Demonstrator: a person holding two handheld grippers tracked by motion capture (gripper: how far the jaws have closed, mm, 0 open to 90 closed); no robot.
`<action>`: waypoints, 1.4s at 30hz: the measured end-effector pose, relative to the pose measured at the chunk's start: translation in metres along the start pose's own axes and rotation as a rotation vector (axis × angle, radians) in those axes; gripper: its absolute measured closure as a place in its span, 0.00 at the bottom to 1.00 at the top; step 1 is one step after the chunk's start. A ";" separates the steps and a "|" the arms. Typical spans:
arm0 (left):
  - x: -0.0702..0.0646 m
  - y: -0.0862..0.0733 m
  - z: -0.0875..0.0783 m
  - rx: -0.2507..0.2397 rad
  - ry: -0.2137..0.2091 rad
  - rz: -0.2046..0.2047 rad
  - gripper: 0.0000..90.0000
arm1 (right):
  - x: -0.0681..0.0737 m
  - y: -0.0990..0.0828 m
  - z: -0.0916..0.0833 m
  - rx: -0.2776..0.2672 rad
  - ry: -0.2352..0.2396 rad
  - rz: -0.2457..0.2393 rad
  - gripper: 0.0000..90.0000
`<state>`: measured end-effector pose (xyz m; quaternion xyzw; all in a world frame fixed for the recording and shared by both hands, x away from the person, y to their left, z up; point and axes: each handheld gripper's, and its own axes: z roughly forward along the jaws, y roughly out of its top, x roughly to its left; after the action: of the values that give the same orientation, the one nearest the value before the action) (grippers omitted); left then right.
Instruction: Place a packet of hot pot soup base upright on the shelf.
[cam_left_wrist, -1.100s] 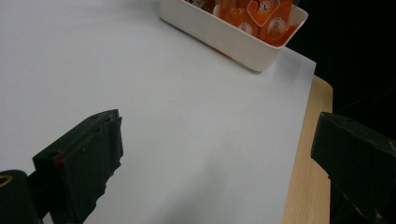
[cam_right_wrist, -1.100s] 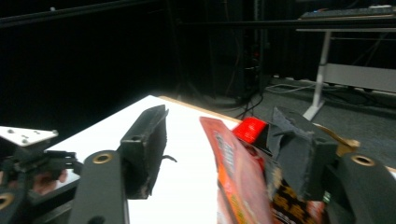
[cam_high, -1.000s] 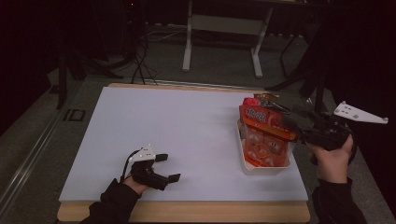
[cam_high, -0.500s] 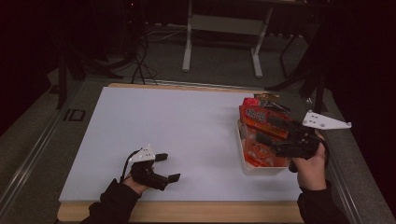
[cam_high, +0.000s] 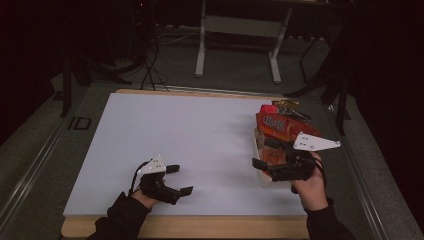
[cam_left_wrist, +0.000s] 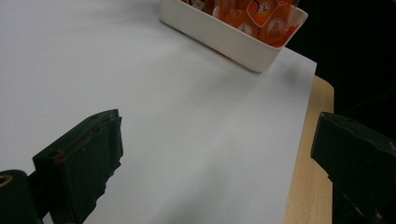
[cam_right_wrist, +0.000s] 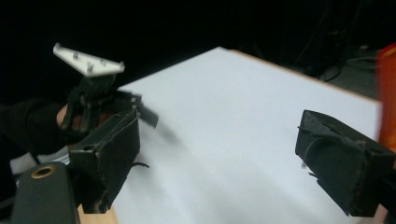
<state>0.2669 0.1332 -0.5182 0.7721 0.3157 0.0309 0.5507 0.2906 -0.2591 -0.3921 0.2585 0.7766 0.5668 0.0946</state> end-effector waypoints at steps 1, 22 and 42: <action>0.000 0.000 0.000 0.000 0.000 0.001 0.03 | 0.001 -0.003 0.003 0.007 0.009 0.001 0.15; -0.001 -0.001 -0.003 -0.004 -0.001 0.006 0.03 | 0.003 -0.049 0.029 0.125 0.034 0.029 0.15; -0.004 -0.003 -0.001 0.006 -0.007 0.023 0.03 | 0.007 -0.074 0.032 0.214 0.012 -0.003 0.15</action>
<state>0.2619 0.1327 -0.5187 0.7774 0.3049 0.0339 0.5492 0.2768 -0.2460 -0.4706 0.2625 0.8336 0.4820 0.0624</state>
